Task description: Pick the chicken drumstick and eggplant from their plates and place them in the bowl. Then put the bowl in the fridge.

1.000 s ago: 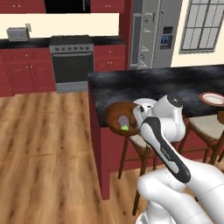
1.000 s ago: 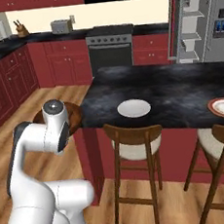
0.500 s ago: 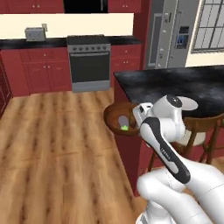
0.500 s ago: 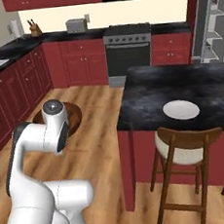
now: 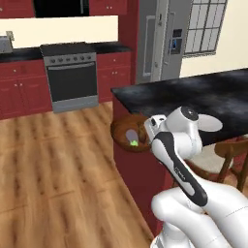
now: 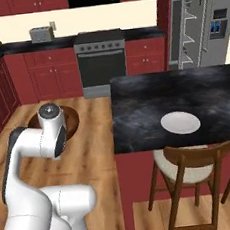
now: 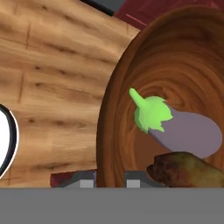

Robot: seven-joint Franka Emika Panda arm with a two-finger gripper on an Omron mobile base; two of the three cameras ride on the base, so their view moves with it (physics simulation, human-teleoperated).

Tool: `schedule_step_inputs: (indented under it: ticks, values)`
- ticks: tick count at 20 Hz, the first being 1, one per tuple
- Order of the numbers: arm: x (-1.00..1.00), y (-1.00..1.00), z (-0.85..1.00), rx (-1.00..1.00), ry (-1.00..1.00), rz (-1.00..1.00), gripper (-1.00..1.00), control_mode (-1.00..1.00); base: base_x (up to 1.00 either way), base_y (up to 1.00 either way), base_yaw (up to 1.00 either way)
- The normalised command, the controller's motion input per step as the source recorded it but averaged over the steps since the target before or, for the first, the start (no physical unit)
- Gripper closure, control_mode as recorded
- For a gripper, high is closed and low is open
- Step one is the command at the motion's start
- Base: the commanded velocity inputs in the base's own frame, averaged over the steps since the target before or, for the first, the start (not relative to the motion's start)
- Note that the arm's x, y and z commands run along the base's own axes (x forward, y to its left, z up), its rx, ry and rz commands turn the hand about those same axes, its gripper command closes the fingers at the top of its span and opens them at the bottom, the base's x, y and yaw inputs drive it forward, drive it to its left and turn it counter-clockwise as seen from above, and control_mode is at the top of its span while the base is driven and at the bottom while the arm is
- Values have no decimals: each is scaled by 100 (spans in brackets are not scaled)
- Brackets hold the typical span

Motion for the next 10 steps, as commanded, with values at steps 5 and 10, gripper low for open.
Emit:
schedule_step_inputs:
  ticks: [5,10]
  values:
    - [0,0,0,0,0,0,100,100,49,80,-9]
    - [0,0,0,0,0,0,100,100,30,91,-1]
